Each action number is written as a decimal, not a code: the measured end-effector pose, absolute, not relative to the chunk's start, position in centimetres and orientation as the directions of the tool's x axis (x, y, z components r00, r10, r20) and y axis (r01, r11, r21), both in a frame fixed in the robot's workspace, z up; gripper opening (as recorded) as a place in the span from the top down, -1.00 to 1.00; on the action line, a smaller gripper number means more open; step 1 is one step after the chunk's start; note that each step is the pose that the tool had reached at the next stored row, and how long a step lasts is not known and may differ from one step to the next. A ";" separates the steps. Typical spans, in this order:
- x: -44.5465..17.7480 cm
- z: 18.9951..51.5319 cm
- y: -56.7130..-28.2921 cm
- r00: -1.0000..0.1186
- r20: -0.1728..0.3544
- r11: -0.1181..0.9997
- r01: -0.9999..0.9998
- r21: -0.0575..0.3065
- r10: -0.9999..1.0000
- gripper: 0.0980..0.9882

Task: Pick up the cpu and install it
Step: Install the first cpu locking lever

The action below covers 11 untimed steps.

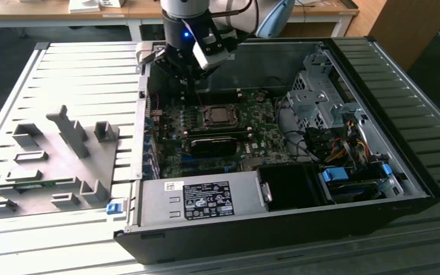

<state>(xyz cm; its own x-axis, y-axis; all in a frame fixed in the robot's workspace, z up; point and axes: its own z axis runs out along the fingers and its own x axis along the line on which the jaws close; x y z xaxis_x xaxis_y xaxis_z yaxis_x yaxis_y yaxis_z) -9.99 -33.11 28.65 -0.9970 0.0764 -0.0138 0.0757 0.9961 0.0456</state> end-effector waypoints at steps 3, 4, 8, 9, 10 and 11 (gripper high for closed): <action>-10.0 28.4 -32.8 -0.997 -0.014 0.996 0.076 0.046 0.076 0.98; -10.0 28.4 -32.7 -0.997 -0.014 0.996 0.076 0.046 0.076 0.98; -10.0 28.1 -31.9 -0.997 -0.014 0.996 0.076 0.046 0.076 0.98; -10.0 27.9 -31.8 -0.997 -0.014 0.996 0.076 0.046 0.076 0.98; -10.0 27.7 -31.7 -0.997 -0.014 0.996 0.076 0.046 0.076 0.98; -10.0 27.5 -31.6 -0.997 -0.014 0.996 0.076 0.046 0.076 0.98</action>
<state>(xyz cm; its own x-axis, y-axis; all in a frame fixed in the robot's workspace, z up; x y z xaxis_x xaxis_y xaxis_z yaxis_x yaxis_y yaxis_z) -10.02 -31.60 27.53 -0.9970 0.0763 -0.0139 0.0756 0.9961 0.0458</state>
